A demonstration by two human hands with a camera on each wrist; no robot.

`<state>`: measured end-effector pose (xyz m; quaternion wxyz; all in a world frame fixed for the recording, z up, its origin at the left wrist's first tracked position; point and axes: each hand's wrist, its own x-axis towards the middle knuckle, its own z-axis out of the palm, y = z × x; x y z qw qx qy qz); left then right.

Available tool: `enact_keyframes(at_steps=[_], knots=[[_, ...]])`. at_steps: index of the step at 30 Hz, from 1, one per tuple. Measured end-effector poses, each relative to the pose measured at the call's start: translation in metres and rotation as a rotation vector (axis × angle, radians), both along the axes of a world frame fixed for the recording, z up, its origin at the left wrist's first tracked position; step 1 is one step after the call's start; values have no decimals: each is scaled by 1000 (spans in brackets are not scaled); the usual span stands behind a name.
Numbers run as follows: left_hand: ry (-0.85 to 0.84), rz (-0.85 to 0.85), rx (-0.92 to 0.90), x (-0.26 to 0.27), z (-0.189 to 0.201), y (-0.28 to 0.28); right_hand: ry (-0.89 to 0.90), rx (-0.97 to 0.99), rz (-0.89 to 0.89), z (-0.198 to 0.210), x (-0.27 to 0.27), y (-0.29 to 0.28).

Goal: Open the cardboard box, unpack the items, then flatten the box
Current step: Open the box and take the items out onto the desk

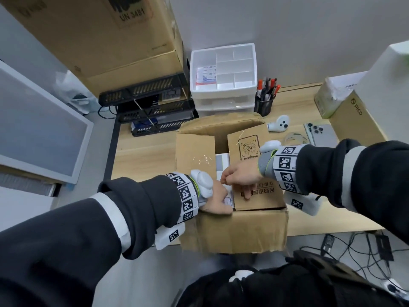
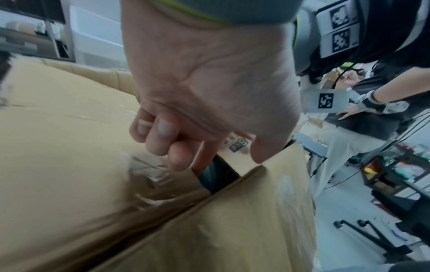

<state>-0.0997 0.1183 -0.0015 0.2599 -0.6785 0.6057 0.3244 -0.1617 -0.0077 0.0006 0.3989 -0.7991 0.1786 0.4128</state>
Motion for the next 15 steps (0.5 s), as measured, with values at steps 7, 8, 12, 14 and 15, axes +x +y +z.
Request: enact_keyframes(at_steps=[7,8,12,14,15], knots=[[5,-17,-70,13,30,4,-178,-289,232,26,6,11],[-3,-14,-64,13,40,2,-209,-294,234,32,10,11],[-76,-3,-123,28,78,-6,-246,-317,224,70,21,1],[-121,72,-143,42,92,-13,-201,-404,275,85,26,-8],[-172,89,-173,44,104,-17,-173,-460,296,94,28,-15]])
